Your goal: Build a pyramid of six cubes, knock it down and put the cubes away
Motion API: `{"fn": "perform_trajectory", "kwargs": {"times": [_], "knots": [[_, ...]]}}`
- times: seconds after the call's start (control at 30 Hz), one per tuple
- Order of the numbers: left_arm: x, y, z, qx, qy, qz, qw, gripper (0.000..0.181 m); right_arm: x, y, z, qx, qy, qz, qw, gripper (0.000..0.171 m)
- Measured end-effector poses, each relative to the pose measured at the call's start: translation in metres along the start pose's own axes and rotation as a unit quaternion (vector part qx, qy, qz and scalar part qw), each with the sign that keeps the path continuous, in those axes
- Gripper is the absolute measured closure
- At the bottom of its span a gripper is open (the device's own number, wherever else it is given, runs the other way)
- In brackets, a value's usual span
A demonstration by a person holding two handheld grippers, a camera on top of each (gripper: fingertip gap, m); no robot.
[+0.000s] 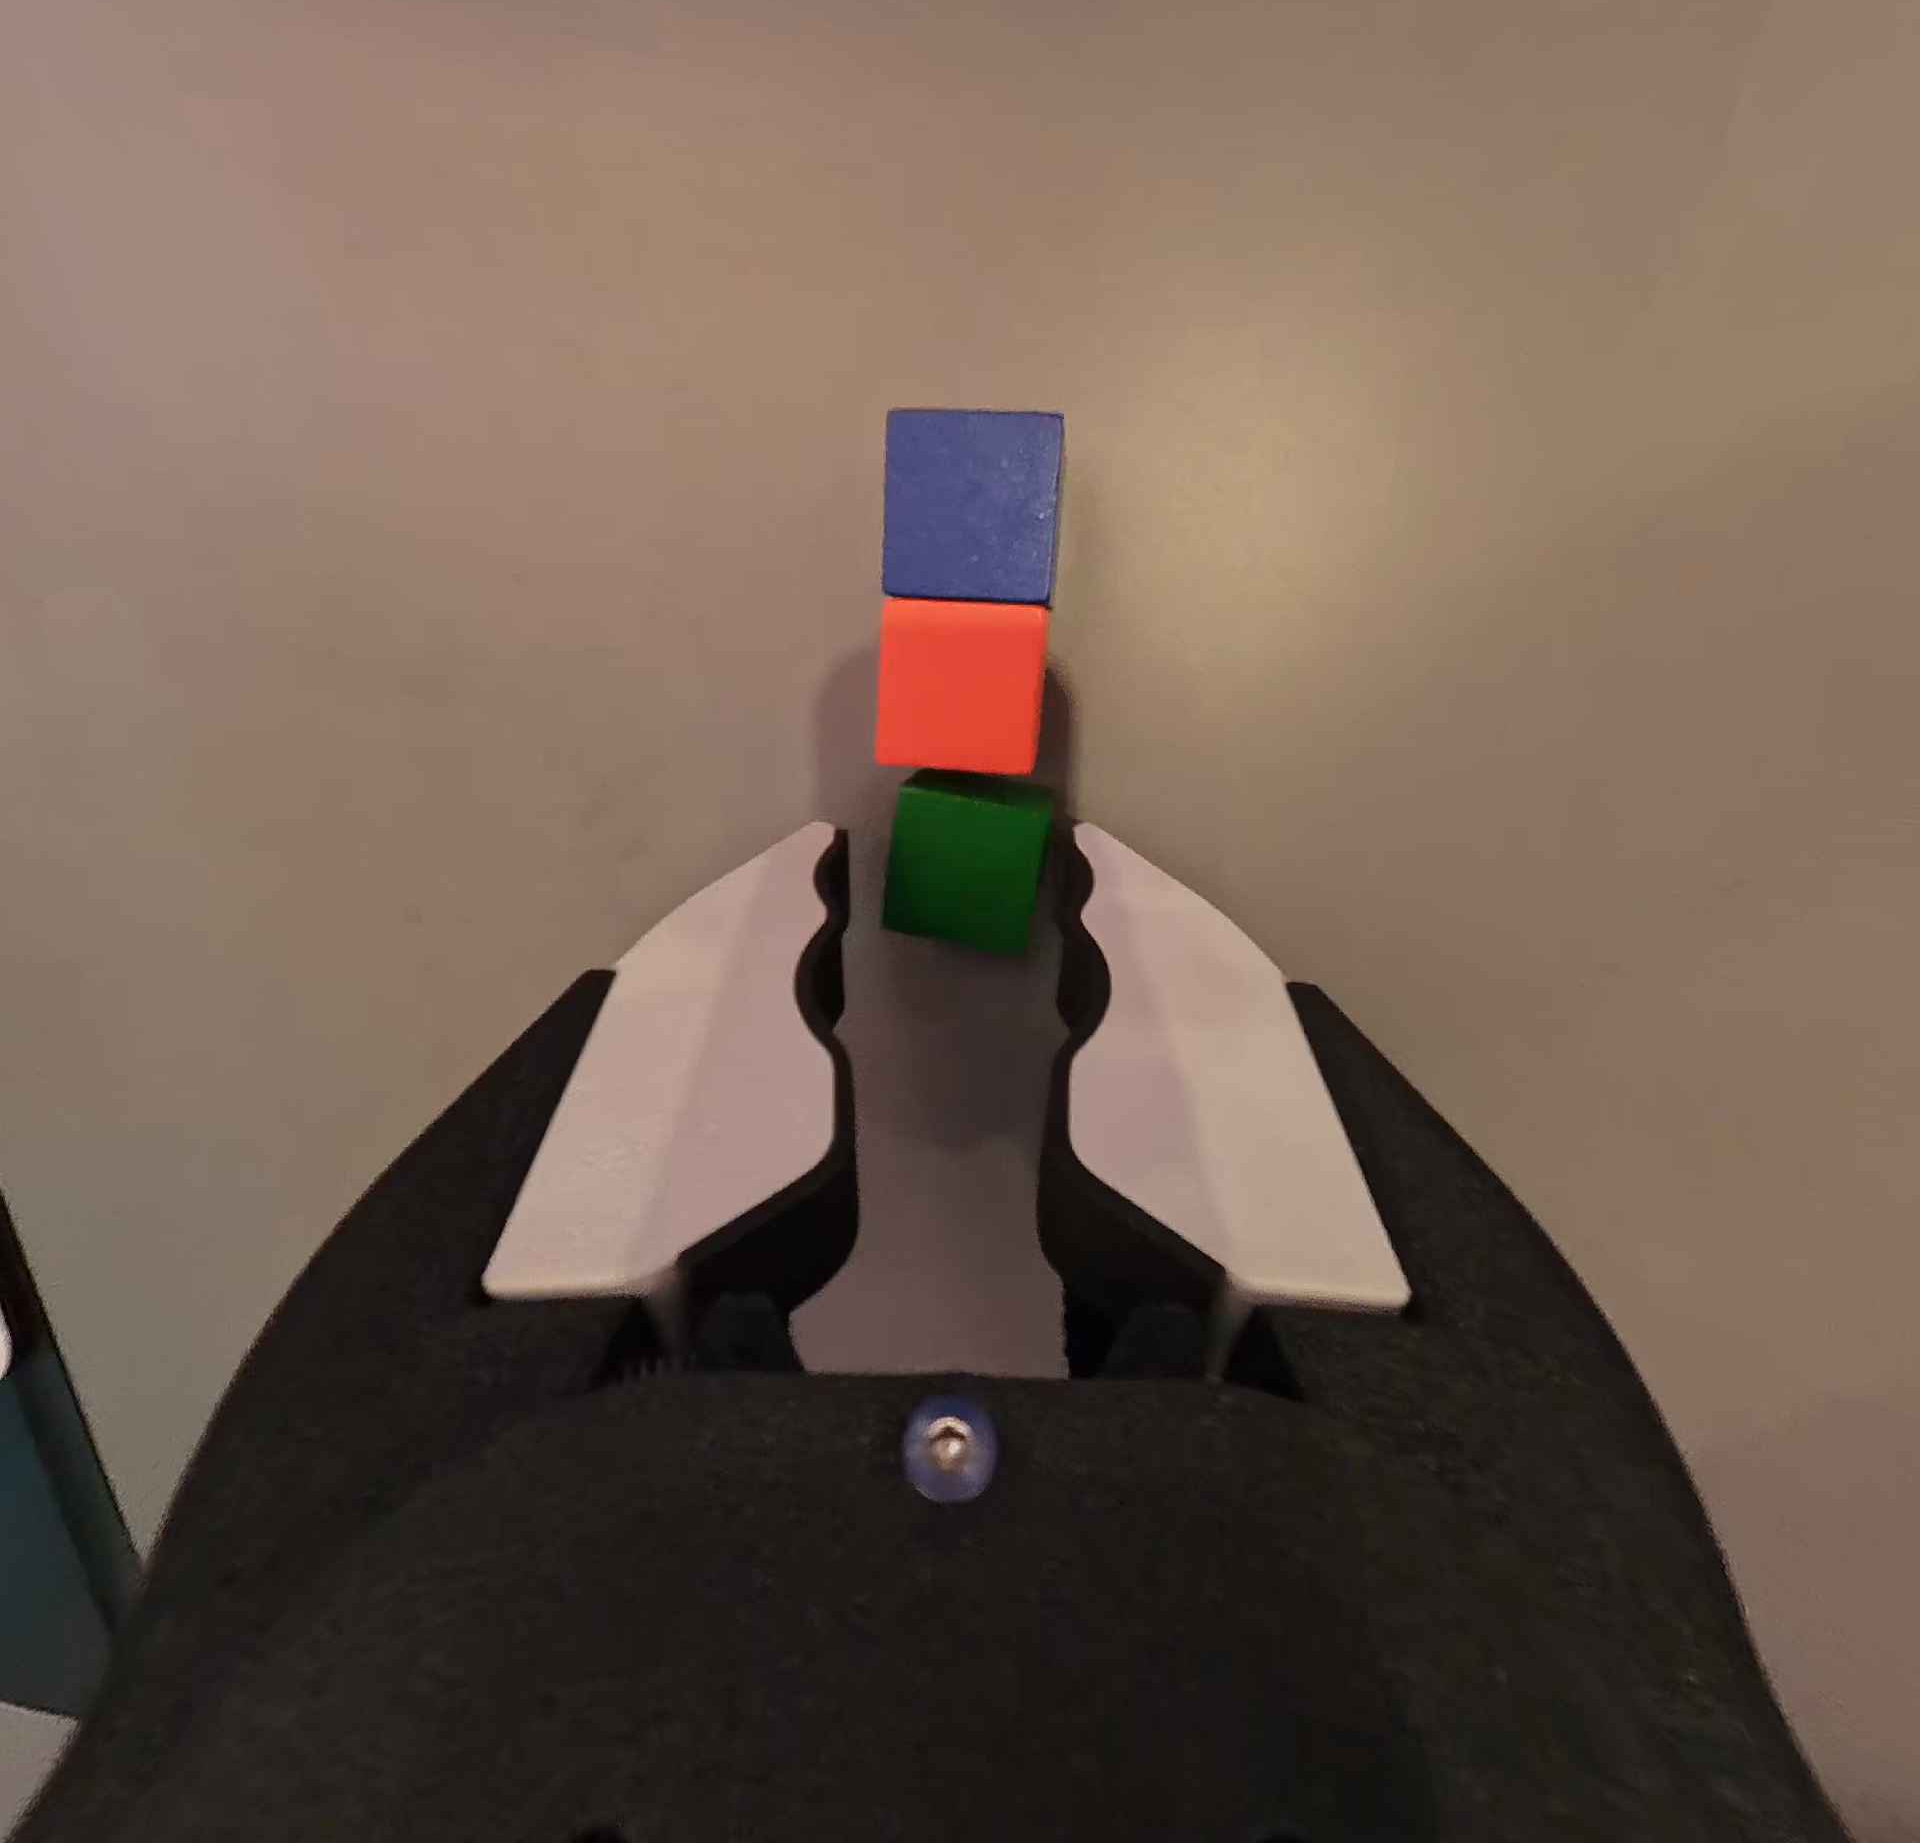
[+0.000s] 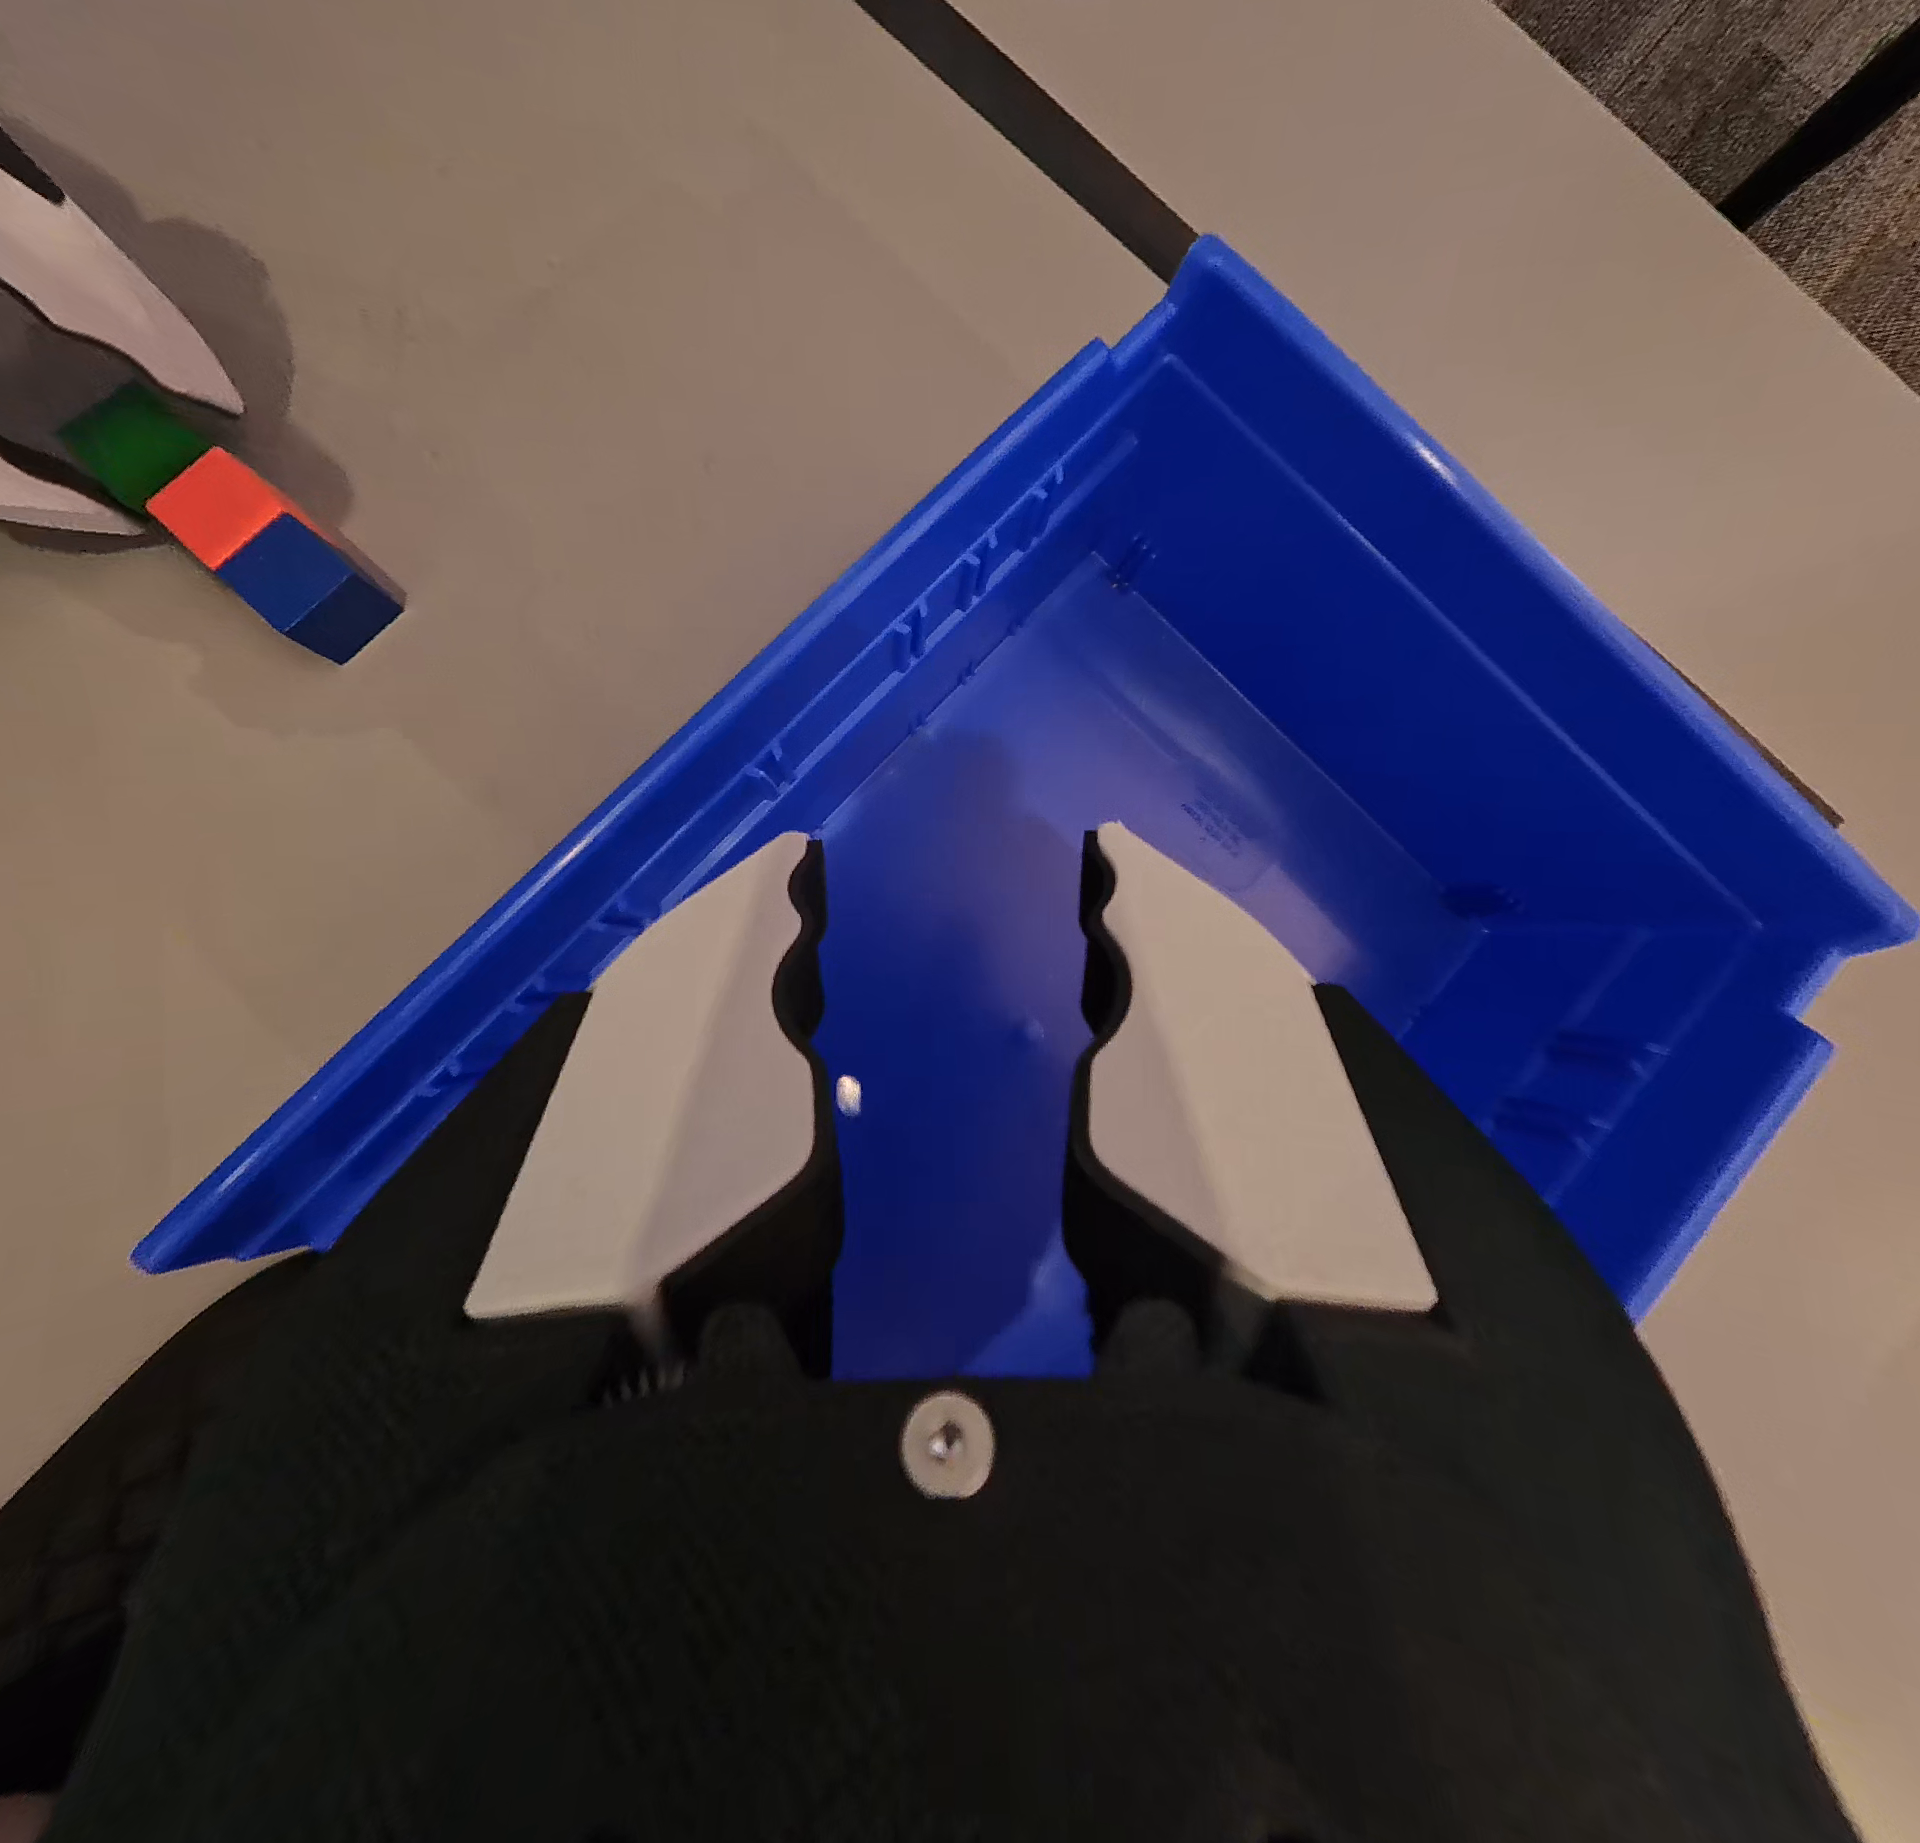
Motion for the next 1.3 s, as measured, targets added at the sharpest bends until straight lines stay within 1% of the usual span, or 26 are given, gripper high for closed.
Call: {"fn": "perform_trajectory", "kwargs": {"times": [0.13, 0.17, 0.2, 0.7, 0.73, 0.77, 0.8, 0.83, 0.9, 0.97, 1.03, 1.07, 1.1, 1.17, 1.2, 1.23, 1.3], "knots": [[0.000, -0.007, 0.002, -0.007, -0.003, -0.004, 1.000, 0.145, 0.001, -0.001, 0.001, -0.001, -0.001, -0.002, 1.000, 0.123], [0.000, -0.008, 0.002, -0.004, -0.001, -0.005, 1.000, 0.151, 0.001, -0.001, 0.001, 0.000, -0.001, -0.002, 1.000, 0.123], [0.000, -0.007, 0.002, 0.001, -0.002, -0.004, 1.000, 0.153, 0.001, -0.001, 0.001, -0.001, -0.001, -0.002, 1.000, 0.123], [-0.001, -0.003, -0.002, 0.002, 0.008, 0.006, 1.000, 0.152, 0.000, -0.003, -0.004, -0.017, 0.003, -0.002, 1.000, 0.122], [-0.001, -0.003, -0.003, 0.001, 0.007, 0.006, 1.000, 0.149, 0.001, -0.004, -0.004, -0.018, 0.003, -0.003, 1.000, 0.122], [-0.002, -0.003, -0.003, -0.002, 0.012, 0.010, 1.000, 0.139, 0.001, -0.004, -0.005, -0.018, 0.003, -0.004, 1.000, 0.122], [-0.002, -0.004, -0.002, -0.006, 0.011, 0.016, 1.000, 0.136, 0.002, -0.004, -0.005, -0.018, 0.002, -0.005, 1.000, 0.122], [-0.004, -0.003, 0.001, 0.001, 0.013, 0.021, 1.000, 0.135, 0.002, -0.005, -0.005, -0.017, 0.002, -0.007, 1.000, 0.122], [-0.013, -0.003, 0.016, 0.024, 0.030, 0.034, 0.999, 0.124, 0.003, -0.006, -0.004, -0.016, 0.004, -0.008, 1.000, 0.122], [-0.027, -0.007, 0.049, 0.060, 0.056, 0.054, 0.995, 0.127, 0.004, -0.006, -0.004, -0.014, 0.004, -0.009, 1.000, 0.122], [-0.047, -0.019, 0.095, 0.106, 0.093, 0.088, 0.986, 0.131, 0.003, -0.006, -0.003, -0.010, 0.006, -0.007, 1.000, 0.122], [-0.058, -0.031, 0.119, 0.125, 0.115, 0.108, 0.979, 0.131, 0.003, -0.005, -0.002, -0.007, 0.006, -0.007, 1.000, 0.122], [-0.071, -0.048, 0.141, 0.134, 0.145, 0.128, 0.972, 0.131, 0.003, -0.005, -0.001, -0.005, 0.006, -0.008, 1.000, 0.122], [-0.097, -0.092, 0.177, 0.124, 0.208, 0.168, 0.956, 0.132, 0.003, -0.005, 0.000, -0.004, 0.004, -0.008, 1.000, 0.122], [-0.106, -0.117, 0.187, 0.116, 0.220, 0.191, 0.950, 0.136, 0.003, -0.005, 0.000, -0.005, 0.003, -0.008, 1.000, 0.122], [-0.112, -0.141, 0.192, 0.103, 0.216, 0.220, 0.946, 0.138, 0.003, -0.004, 0.000, -0.006, 0.002, -0.008, 1.000, 0.122], [-0.115, -0.183, 0.186, 0.059, 0.173, 0.275, 0.944, 0.138, 0.002, -0.002, -0.001, -0.008, 0.002, -0.006, 1.000, 0.122]]}}
Point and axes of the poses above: each gripper's, where its closed fingertips meet, z back along the fingers, y out of its top, x = y × z across the jaws, the point moved 7 cm from there along z, back along the fingers, and after that the axes turned 12 degrees about y, right-handed, at the moved point
